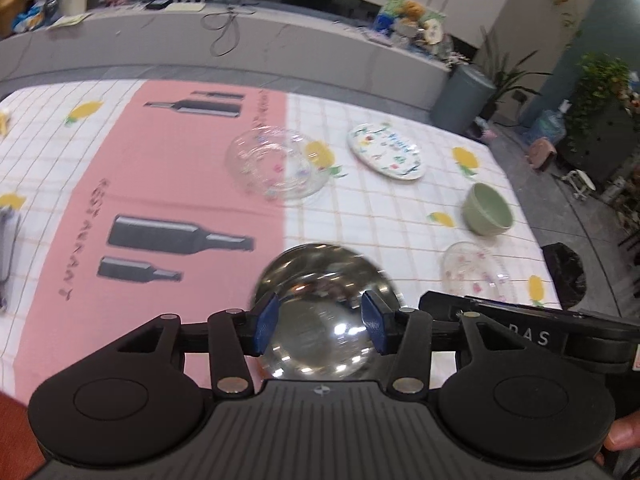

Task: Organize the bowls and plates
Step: 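Move both grippers to the pale green ceramic bowl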

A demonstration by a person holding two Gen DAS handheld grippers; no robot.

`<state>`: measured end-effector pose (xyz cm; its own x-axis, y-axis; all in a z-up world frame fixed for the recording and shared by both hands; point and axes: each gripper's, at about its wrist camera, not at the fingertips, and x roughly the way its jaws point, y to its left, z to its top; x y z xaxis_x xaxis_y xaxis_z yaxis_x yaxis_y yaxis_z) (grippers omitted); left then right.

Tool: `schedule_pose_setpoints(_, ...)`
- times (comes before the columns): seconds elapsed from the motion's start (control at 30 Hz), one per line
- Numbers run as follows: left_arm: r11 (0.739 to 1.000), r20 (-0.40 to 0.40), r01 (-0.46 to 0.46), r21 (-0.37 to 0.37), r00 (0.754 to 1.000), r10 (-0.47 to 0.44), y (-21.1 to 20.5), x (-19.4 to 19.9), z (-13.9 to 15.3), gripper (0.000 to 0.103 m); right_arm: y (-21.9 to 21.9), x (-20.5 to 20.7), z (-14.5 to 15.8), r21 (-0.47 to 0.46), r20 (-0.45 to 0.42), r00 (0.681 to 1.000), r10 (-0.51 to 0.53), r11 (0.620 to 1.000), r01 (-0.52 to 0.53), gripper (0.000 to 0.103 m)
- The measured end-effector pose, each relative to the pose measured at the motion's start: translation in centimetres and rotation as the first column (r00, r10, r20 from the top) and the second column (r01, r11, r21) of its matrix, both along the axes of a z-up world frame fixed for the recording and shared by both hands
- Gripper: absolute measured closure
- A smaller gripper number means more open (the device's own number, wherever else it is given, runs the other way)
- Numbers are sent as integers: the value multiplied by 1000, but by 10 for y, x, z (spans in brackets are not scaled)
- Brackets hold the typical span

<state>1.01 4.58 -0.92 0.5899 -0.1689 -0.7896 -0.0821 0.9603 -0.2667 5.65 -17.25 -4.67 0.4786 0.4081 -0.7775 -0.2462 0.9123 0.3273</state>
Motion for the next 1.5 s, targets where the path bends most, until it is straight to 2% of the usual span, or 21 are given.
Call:
schedule_pose_setpoints(0.17, 995, 5, 80, -62, 997, -80, -20, 11, 3, 48, -29, 6, 7, 18, 20, 998, -59, 998, 59, 55)
schedule_pose_setpoints(0.27, 989, 30, 135, -62, 991, -133, -35, 21, 8, 48, -52, 10, 10, 28, 26, 994, -105, 994, 105, 54)
schedule_pose_setpoints(0.5, 971, 72, 207, -120, 977, -200, -70, 52, 18, 48, -99, 26, 12, 88, 29, 979, -204, 976, 200, 40)
schedule_pose_setpoints(0.57, 972, 90, 210, -104, 975, -202, -79, 62, 22, 48, -109, 30, 16, 89, 58, 972, -229, 971, 223, 34)
schedule_pose_setpoints(0.63, 970, 123, 224, -91, 969, -212, -89, 71, 24, 48, -119, 36, 19, 71, 85, 959, -270, 962, 264, 19)
schedule_pose_setpoints(0.73, 967, 180, 249, -56, 955, -236, -107, 85, 28, 48, -135, 44, 22, 53, 132, 943, -307, 952, 302, 19)
schedule_pose_setpoints(0.8, 967, 191, 251, -38, 952, -239, -119, 95, 30, 49, -144, 52, 21, 43, 160, 933, -323, 946, 320, 19)
schedule_pose_setpoints(0.9, 969, 183, 238, -64, 958, -223, -130, 115, 28, 48, -159, 68, 19, 54, 166, 917, -362, 932, 359, 19)
schedule_pose_setpoints(1.0, 971, 162, 231, -60, 962, -219, -142, 137, 23, 48, -178, 83, 13, 74, 164, 895, -415, 910, 408, 21)
schedule_pose_setpoints(1.07, 969, 150, 231, -88, 965, -216, -148, 152, 17, 50, -188, 96, 7, 75, 155, 885, -439, 898, 433, 21)
schedule_pose_setpoints(1.17, 963, 109, 235, -133, 969, -222, -159, 176, 3, 58, -203, 117, -10, 94, 82, 886, -457, 888, 450, 30)
schedule_pose_setpoints(1.23, 956, 73, 237, -171, 971, -228, -169, 191, -10, 62, -210, 131, -24, 104, 27, 883, -469, 880, 464, 40)
schedule_pose_setpoints(1.37, 951, 14, 213, -226, 976, -215, -182, 217, -38, 62, -215, 158, -49, 93, -58, 879, -474, 874, 478, 48)
schedule_pose_setpoints(1.4, 951, -5, 201, -234, 978, -208, -184, 224, -46, 62, -215, 165, -56, 88, -77, 876, -476, 872, 482, 55)
schedule_pose_setpoints(1.5, 946, -68, 177, -271, 977, -202, -189, 241, -67, 63, -217, 182, -72, 94, -137, 865, -483, 863, 496, 58)
